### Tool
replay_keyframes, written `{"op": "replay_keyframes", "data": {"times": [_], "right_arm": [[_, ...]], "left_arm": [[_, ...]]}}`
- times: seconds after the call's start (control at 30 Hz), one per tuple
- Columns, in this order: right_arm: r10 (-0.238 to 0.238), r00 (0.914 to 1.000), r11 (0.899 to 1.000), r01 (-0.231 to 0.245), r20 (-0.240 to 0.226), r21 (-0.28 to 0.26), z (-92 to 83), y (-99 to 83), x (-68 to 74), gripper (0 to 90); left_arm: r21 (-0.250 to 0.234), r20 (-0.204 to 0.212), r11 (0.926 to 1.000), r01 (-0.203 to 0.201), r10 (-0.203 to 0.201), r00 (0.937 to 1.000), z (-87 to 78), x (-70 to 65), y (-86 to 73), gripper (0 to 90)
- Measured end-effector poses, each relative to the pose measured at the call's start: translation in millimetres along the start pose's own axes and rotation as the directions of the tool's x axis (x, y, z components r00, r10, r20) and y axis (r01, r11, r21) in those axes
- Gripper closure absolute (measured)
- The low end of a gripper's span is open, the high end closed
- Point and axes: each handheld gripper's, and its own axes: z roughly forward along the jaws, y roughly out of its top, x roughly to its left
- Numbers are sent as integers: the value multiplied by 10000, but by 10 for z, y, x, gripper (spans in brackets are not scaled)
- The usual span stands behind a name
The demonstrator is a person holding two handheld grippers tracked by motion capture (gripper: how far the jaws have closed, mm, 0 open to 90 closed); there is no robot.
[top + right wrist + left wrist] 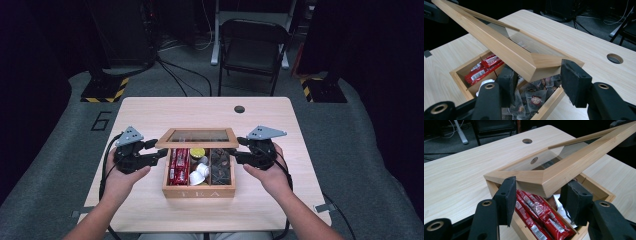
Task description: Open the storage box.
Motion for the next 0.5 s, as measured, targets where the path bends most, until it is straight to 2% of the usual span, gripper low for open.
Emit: {"op": "replay_keyframes", "data": {"times": [0.33, 0.5], "right_arm": [[144, 9999, 9999, -144, -58, -51, 40, 97, -74, 480], [44, 10000, 9999, -44, 32, 157, 108, 117, -141, 483]], "left_arm": [[-169, -66, 9998, 74, -75, 10000, 19, 42, 102, 472], [-288, -76, 9994, 180, -182, 9998, 33, 72, 156, 473]]}}
